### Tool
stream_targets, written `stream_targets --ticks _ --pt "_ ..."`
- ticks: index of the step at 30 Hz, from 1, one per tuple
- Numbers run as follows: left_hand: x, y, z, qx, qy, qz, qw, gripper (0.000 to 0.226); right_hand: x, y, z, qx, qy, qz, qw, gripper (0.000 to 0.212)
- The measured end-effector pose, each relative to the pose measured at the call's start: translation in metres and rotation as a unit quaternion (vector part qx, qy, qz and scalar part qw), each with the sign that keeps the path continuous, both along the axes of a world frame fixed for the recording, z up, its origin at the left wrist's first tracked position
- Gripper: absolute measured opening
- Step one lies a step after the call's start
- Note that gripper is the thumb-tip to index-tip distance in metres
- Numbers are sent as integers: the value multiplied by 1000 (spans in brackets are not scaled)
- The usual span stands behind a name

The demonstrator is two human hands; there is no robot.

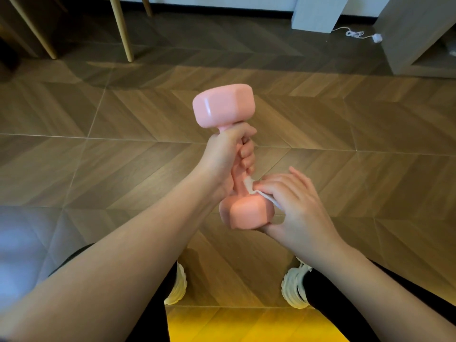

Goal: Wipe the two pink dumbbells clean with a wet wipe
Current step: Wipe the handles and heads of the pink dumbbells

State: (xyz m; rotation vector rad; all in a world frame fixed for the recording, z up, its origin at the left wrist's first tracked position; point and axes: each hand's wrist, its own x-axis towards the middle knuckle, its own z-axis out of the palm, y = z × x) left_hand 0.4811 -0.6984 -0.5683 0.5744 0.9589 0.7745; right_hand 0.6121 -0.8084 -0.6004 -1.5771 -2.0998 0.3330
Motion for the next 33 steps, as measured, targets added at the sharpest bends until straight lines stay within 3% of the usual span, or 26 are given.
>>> stream_targets --ticks 3,9,14,17,21,25,29,33 --pt "-1 -2 0 16 -10 -36 999 40 -2 6 2 -102 -4 21 995 58" --pt "-5 3 8 27 -43 -48 998 41 -4 3 6 -2 27 -23 999 52" --pt "-5 1 8 50 -77 -97 991 39 -7 8 -3 -93 70 19 993 54" --pt "-4 2 9 67 -78 -99 990 30 -2 8 -3 -38 50 7 998 48" --pt "-6 3 5 108 19 -45 993 21 -3 7 3 63 13 -50 997 44" --pt "-7 2 2 74 21 0 997 22 -7 9 5 58 -23 -50 997 45" --pt "-7 -1 1 9 -2 -3 1000 26 -10 10 8 -43 4 -6 999 52" --pt "-4 0 2 -6 0 3 1000 31 -10 7 7 5 -24 -32 999 43"
